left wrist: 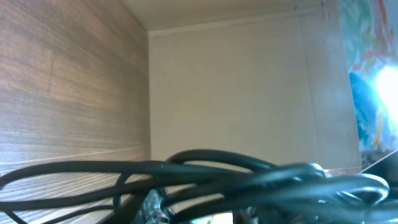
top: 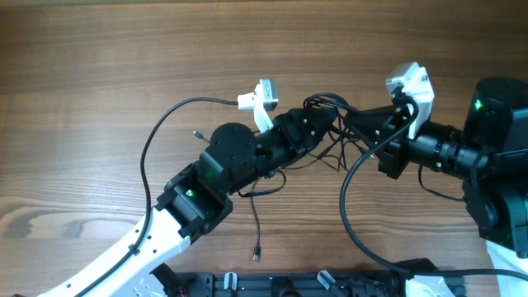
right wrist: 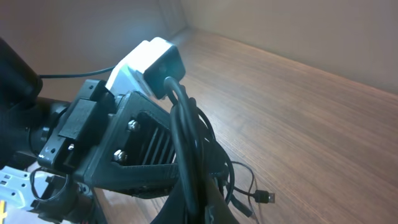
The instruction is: Untangle cables
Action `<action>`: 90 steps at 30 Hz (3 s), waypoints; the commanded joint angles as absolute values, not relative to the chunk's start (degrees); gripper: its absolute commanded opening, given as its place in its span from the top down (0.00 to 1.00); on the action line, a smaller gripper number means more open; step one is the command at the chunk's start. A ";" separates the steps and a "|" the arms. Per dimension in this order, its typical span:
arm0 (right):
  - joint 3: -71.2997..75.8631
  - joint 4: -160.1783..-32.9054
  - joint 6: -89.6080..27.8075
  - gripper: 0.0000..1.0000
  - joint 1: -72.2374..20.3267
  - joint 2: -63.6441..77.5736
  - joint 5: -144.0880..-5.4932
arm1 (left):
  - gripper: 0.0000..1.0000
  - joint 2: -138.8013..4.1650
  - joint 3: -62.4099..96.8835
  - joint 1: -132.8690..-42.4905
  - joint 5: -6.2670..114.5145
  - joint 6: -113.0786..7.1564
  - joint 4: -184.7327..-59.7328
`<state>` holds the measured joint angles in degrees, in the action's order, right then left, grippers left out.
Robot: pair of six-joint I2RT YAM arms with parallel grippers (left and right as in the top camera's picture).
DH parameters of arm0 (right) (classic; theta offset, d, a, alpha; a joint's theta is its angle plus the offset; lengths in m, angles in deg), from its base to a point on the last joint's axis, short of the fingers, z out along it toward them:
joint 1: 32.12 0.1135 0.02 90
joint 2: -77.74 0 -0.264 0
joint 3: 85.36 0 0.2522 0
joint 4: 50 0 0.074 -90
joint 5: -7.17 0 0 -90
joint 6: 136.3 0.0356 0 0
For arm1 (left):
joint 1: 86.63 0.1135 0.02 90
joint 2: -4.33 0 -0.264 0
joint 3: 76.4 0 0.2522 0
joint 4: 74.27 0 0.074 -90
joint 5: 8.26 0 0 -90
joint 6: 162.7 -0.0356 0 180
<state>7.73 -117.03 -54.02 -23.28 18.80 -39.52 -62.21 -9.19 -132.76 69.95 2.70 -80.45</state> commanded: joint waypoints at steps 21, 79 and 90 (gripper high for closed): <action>8.98 -122.06 -63.23 0.32 -23.19 18.69 -65.21 | 0.96 -62.52 -7.99 -132.87 82.43 -33.85 -91.78; 8.98 -115.24 -61.92 0.96 -23.21 25.27 -71.54 | 0.96 -58.00 -7.99 -138.86 96.53 -42.22 -99.84; 8.98 -110.98 -62.44 0.96 -23.21 25.49 -82.80 | 0.96 -55.13 -7.99 -138.88 98.06 -43.70 -102.88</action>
